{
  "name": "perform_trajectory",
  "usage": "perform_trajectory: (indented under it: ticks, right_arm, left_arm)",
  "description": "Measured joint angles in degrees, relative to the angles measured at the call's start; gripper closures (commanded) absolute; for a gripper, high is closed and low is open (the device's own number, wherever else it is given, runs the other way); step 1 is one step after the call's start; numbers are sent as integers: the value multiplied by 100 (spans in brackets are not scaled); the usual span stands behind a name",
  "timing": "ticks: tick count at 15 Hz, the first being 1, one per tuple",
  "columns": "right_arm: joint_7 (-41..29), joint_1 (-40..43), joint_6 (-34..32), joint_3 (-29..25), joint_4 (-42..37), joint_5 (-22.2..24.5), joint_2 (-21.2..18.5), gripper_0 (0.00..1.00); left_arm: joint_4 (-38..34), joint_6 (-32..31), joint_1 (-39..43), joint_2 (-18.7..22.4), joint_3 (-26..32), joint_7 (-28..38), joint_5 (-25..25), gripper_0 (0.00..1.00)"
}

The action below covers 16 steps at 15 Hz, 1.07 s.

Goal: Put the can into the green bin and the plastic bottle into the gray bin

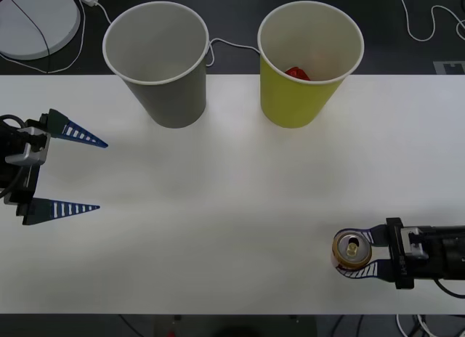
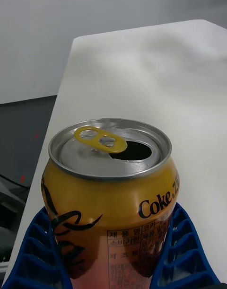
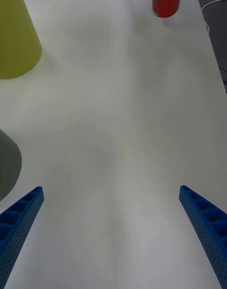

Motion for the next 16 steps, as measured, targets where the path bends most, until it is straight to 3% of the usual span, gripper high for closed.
perform_trajectory:
  ticks: [10, 16]
  right_arm:
    - [-4010, 587, -43, -1193, -3310, 1159, -184, 100]
    - [-6429, 394, -36, -1473, -4489, 1212, -880, 100]
  left_arm:
    - [0, 0, 0, 0, 0, 0, 0, 0]
    - [0, 0, 0, 0, 0, 0, 0, 0]
